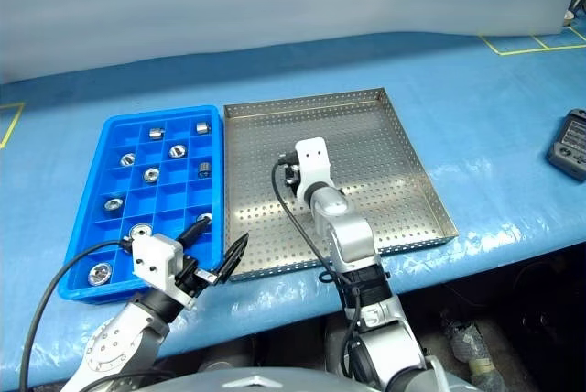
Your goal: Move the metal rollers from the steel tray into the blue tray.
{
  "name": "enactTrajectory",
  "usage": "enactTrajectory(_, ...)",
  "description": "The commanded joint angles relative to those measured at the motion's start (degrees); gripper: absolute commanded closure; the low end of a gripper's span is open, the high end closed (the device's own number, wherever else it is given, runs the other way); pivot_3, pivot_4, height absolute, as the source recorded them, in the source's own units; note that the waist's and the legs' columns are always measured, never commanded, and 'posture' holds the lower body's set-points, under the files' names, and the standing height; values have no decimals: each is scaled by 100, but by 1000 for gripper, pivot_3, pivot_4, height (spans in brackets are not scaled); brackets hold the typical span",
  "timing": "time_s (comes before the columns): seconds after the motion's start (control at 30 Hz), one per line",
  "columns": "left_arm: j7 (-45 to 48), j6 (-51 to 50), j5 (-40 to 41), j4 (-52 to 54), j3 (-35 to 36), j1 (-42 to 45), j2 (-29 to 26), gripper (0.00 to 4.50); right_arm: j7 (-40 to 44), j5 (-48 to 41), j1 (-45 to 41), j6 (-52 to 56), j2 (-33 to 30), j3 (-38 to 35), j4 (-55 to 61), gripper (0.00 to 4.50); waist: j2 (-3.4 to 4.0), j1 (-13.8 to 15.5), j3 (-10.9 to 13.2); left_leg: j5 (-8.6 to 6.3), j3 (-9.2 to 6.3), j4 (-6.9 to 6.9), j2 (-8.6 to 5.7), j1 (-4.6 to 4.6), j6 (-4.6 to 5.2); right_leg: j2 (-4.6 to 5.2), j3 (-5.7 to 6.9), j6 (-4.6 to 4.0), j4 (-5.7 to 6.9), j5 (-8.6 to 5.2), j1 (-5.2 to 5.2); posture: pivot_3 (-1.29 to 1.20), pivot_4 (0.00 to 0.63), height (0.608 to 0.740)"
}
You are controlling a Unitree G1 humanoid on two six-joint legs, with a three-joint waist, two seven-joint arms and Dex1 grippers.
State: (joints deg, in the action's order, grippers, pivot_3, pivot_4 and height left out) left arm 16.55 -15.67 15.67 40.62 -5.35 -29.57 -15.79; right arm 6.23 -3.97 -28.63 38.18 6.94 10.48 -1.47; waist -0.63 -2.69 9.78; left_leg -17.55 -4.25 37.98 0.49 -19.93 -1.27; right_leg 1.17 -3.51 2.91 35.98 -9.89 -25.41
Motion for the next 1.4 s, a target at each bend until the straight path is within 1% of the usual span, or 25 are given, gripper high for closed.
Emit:
enactTrajectory(0.03, -56, 172, -83, 248, -36, -16, 52, 0, 436, -229, -454, 55, 190, 336, 467, 2792, 0, 17, 0, 0, -1, -2, 0, 0, 0, 0, 0, 1, 0, 0, 0, 129, 150, 740)
enactTrajectory(0.3, -463, 505, -363, 391, 166, -490, 316, 0, 1228, -416, -1000, -42, 440, 1096, 292, 2792, -1, 226, 0, -1, -11, -8, 0, -4, 1, 5, 14, -2, -5, 0, 0, 246, 150, 740)
enactTrajectory(0.43, -627, 679, -485, 497, 220, -795, 445, 0, 1467, -416, -1106, -182, 531, 1390, 90, 2792, -1, 324, 0, 0, -14, -7, 0, -4, 0, 7, 22, -16, -5, -10, 1, 325, 150, 740)
enactTrajectory(0.67, -932, 993, -732, 774, 175, -1544, 741, 0, 1775, -471, -1128, -386, 698, 1760, -276, 2792, -3, 625, 2, -1, -24, -10, 3, -6, 0, 7, 37, -27, -3, -19, 0, 447, 150, 740)
enactTrajectory(0.7, -968, 1042, -768, 795, 151, -1634, 785, 0, 1803, -467, -1131, -424, 704, 1794, -340, 2792, -3, 629, 2, 0, -24, -10, 2, -8, 0, 7, 37, -27, -3, -19, -1, 456, 150, 740)
enactTrajectory(0.73, -1025, 1114, -813, 823, 112, -1762, 843, 0, 1853, -469, -1142, -482, 724, 1826, -464, 2792, -3, 714, 3, -1, -24, -10, 2, -7, 0, 7, 37, -27, -3, -19, -2, 493, 150, 740)
enactTrajectory(0.77, -1073, 1170, -850, 839, 83, -1856, 887, 0, 1886, -458, -1165, -561, 746, 1846, -612, 2792, -7, 813, 1, 0, -27, -9, 3, -8, 0, 7, 40, -29, -3, -21, -2, 493, 150, 740)
enactTrajectory(1.0, -1183, 1442, -1016, 824, -73, -2105, 1022, 0, 1911, -366, -1755, -1301, 917, 1591, -2130, 2792, -7, 1052, 7, 0, -37, -9, 4, -12, 0, 6, 52, -32, -1, -24, -5, 522, 150, 740)
enactTrajectory(1.23, -1145, 1530, -1024, 777, -115, -2103, 1000, 0, 1877, -222, -2104, -1800, 961, 1509, -3100, 2792, -5, 1150, 8, -1, -37, -17, 4, -12, 0, 5, 53, -36, -4, -27, -7, 508, 150, 740)
enactTrajectory(1.4, -1099, 1510, -1004, 760, -114, -2079, 961, 0, 1995, -298, -2088, -1791, 1039, 1470, -3448, 2792, -3, 1174, 7, 0, -37, -16, 4, -11, 0, 6, 54, -37, -4, -28, -4, 500, 150, 740)
